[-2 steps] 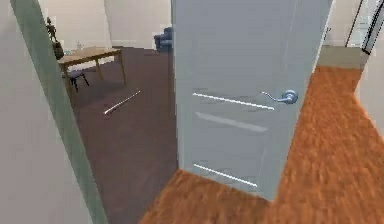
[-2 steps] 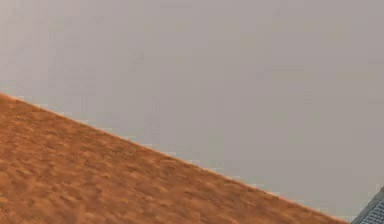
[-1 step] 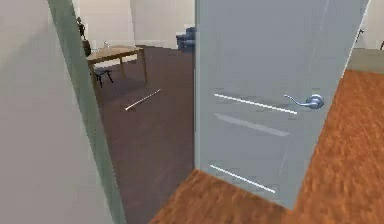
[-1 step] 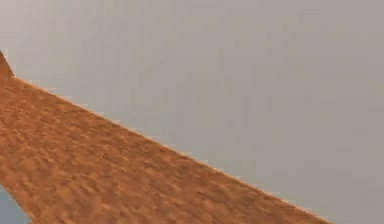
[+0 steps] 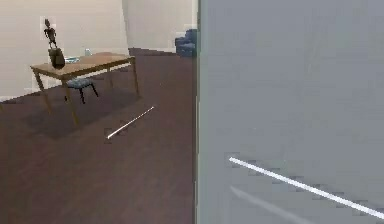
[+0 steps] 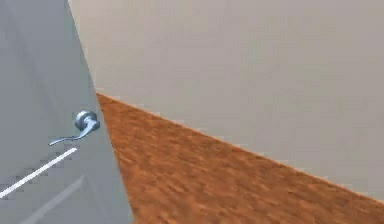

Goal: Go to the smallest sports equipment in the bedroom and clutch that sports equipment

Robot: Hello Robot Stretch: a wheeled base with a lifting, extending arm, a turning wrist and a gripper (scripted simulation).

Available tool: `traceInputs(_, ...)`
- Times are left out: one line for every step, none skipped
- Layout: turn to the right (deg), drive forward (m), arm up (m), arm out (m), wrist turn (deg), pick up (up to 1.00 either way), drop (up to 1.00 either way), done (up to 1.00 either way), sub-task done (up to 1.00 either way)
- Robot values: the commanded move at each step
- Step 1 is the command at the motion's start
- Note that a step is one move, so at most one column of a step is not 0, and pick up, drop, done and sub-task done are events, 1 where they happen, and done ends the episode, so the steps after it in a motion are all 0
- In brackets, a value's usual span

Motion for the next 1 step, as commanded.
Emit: traceInputs(21.0,0.0,0.0,0.0,0.0,0.0,0.0,0.0,0.0)
